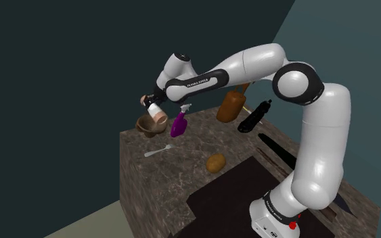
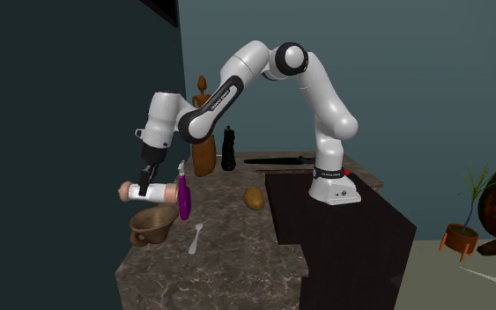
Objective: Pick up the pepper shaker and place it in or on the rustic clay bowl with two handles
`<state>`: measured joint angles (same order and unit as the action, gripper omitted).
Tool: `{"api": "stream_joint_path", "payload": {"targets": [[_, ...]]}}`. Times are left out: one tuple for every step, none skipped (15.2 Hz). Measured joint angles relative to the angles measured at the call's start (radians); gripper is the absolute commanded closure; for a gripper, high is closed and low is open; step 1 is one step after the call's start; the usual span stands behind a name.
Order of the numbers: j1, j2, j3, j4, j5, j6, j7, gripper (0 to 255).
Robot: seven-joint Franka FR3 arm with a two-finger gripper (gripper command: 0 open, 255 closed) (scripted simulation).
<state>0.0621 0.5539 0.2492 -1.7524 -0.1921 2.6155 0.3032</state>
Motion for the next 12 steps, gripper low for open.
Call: {"api": "stream_joint_path", "payload": {"targets": [[0.0,-0.007,0.002,0.002,0.002,-0.004,0.0,255],[-0.004,-0.017,0.007,0.009,0.007,-0.018,-0.005,255],[-0.005,-0.025,0.009,0.008,0.009,-0.021,-0.005,255],[-0.006,-0.032,0.011,0.014,0.011,-0.03,-0.006,255],[-0.007,-0.043,0.012,0.015,0.014,-0.038,-0.006,255],[-0.011,-0.052,0.016,0.022,0.019,-0.051,-0.012,255],[-0.012,-0.06,0.018,0.025,0.02,-0.058,-0.012,255],[-0.013,-0.067,0.02,0.025,0.023,-0.065,-0.014,255],[-0.014,-0.071,0.021,0.029,0.025,-0.072,-0.014,255],[-0.014,-0.09,0.024,0.01,0.028,-0.071,-0.011,255],[-0.022,-0.125,0.03,-0.035,0.036,-0.06,-0.014,255],[-0.026,-0.147,0.033,-0.06,0.04,-0.056,-0.014,255]]}}
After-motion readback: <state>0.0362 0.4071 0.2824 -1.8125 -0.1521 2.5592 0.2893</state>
